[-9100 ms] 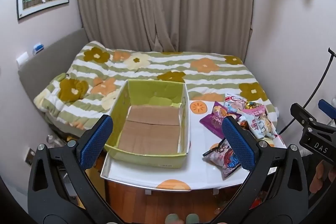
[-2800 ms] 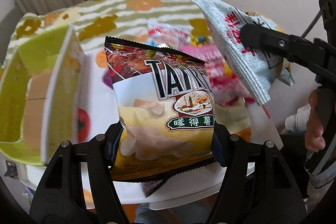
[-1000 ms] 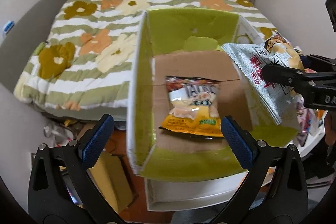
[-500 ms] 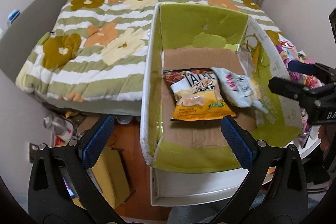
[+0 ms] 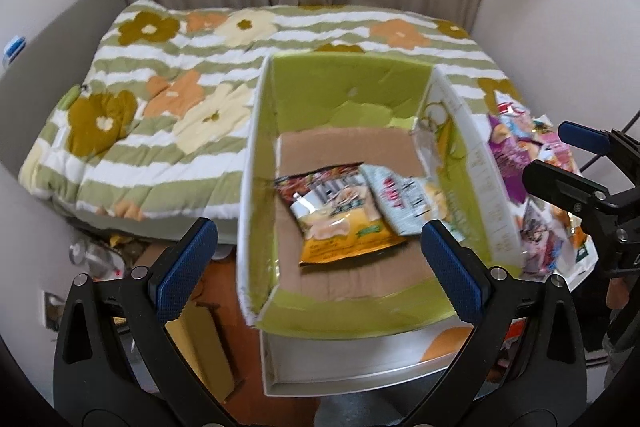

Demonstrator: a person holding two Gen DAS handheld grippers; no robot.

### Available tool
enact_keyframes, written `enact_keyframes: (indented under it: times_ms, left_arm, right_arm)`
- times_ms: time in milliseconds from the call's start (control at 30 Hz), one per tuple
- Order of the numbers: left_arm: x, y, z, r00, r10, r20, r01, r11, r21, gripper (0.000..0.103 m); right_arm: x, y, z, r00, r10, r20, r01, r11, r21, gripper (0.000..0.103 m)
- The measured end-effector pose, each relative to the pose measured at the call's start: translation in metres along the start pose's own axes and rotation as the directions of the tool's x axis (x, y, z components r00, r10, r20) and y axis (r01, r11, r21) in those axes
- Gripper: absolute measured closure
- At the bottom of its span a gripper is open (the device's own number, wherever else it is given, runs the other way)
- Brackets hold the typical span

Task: Organize snacks
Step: 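Grasp the dark chocolate snack bag with the left tool while the right tool grasps the white-orange bag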

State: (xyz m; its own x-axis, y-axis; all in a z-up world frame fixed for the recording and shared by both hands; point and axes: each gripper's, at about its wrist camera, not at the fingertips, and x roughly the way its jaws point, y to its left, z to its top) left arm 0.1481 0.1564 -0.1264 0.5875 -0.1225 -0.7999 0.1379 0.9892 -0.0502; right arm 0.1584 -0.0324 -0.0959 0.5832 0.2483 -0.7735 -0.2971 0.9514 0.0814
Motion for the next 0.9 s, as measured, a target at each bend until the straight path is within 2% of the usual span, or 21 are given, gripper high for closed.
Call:
enact_keyframes:
  times_ms: [267, 433, 567, 667, 900]
  left_arm:
    - [-0.035, -0.059, 0.005, 0.997, -0.025, 0.075, 0.024, 1.000, 0.014, 0.002]
    - [-0.050, -0.116, -0.003, 0.994, -0.039, 0.097, 0.040, 0.999, -0.002, 0.002]
    - [-0.052, -0.165, -0.014, 0.994, -0.071, 0.087, 0.075, 0.997, -0.036, 0.002]
    - [-0.048, -0.203, -0.025, 0.995, -0.073, 0.070, 0.076, 0.996, -0.039, 0.002]
    - [-0.016, -0.267, -0.048, 0.995, -0.095, -0.040, 0.091, 0.992, -0.092, 0.002]
  right_arm:
    - [-0.060, -0.035, -0.013, 0.992, -0.070, 0.102, 0.063, 0.996, 0.071, 0.000]
    - [-0.106, -0.084, -0.039, 0.982, -0.113, 0.148, 0.095, 0.988, 0.125, 0.000]
    - [-0.135, -0.122, -0.061, 0.979, -0.142, 0.149, 0.122, 0.984, 0.132, 0.000]
    - [-0.154, -0.153, -0.081, 0.976, -0.155, 0.152, 0.133, 0.980, 0.147, 0.000]
    - [-0.171, -0.222, -0.124, 0.979, -0.162, 0.122, 0.138, 0.973, 0.184, 0.000]
